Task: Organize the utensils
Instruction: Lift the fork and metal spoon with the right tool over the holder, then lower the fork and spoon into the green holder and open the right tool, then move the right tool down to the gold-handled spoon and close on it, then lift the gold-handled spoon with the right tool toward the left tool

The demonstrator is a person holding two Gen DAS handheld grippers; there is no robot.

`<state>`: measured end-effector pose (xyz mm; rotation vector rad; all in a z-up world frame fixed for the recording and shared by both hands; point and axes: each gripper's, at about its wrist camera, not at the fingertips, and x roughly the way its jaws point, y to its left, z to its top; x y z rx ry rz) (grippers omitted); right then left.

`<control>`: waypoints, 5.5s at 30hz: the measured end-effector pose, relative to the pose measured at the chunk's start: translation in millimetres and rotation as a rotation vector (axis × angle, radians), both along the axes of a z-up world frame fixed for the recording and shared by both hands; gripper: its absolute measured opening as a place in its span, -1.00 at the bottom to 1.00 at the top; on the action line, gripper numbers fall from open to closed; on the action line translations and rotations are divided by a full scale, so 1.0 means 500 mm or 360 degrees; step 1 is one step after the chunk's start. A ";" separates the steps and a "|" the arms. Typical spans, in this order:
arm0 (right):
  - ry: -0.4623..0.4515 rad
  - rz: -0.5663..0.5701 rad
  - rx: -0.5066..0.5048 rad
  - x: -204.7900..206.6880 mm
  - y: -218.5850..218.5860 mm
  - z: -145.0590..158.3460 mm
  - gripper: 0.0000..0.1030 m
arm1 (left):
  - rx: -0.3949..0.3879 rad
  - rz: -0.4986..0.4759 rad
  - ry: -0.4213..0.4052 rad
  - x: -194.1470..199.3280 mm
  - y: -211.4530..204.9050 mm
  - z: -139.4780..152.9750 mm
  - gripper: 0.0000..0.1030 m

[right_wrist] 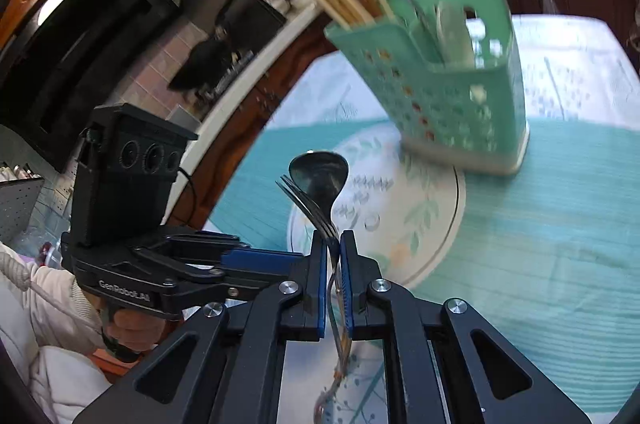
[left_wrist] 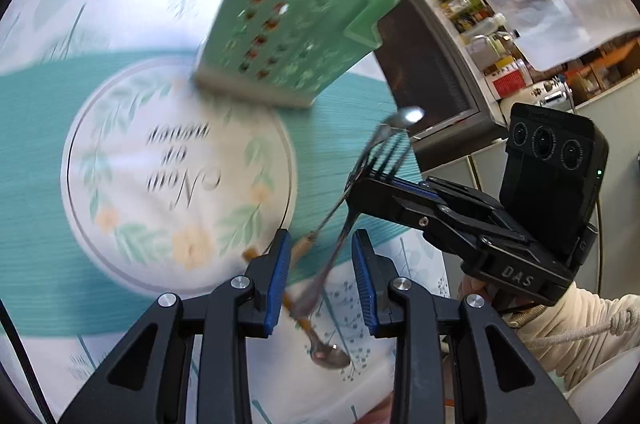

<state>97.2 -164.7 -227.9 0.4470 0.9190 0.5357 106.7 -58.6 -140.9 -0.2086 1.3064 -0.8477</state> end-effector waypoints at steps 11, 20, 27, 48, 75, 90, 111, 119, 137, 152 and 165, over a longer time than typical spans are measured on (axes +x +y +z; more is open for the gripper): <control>-0.0252 -0.0092 -0.0030 -0.013 -0.059 0.112 -0.90 | 0.0047 -0.0197 -0.0248 0.022 -0.064 0.097 -0.44; -0.0415 -0.0187 -0.0111 -0.021 -0.111 0.232 -0.90 | -0.0012 -0.0178 -0.0381 0.026 -0.063 0.199 -0.44; -0.0591 -0.0254 -0.0272 -0.010 -0.153 0.379 -0.90 | 0.0007 -0.0079 -0.0437 0.044 -0.049 0.248 -0.44; -0.0525 -0.0261 -0.0889 0.146 -0.086 0.272 -0.90 | 0.0287 0.0163 -0.0396 0.106 -0.028 0.158 -0.44; -0.0343 -0.0380 -0.0752 0.040 -0.048 0.210 -0.34 | 0.0330 0.0310 -0.0309 0.067 -0.001 0.122 -0.12; 0.0103 0.0090 -0.0596 -0.145 0.068 0.016 -0.35 | 0.0555 -0.0126 -0.0393 -0.068 -0.025 0.057 -0.13; 0.0470 -0.0191 -0.0398 -0.287 0.108 -0.075 -0.39 | 0.0523 -0.1430 -0.0702 -0.194 -0.084 -0.028 -0.13; 0.0338 -0.0223 -0.0513 -0.300 0.169 -0.082 -0.93 | 0.0465 -0.1334 -0.0618 -0.137 -0.045 -0.017 -0.13; 0.0295 -0.0370 -0.0338 -0.224 0.114 -0.007 -0.97 | 0.0280 -0.0873 -0.0490 -0.025 0.000 0.034 -0.13; 0.0624 -0.0718 0.0395 -0.219 -0.009 -0.005 -0.97 | 0.0454 -0.1109 -0.1467 -0.188 -0.040 0.026 -0.13; 0.0759 -0.0771 0.0927 -0.224 -0.037 -0.001 -0.98 | 0.0416 -0.1027 -0.1581 -0.190 -0.042 0.033 -0.35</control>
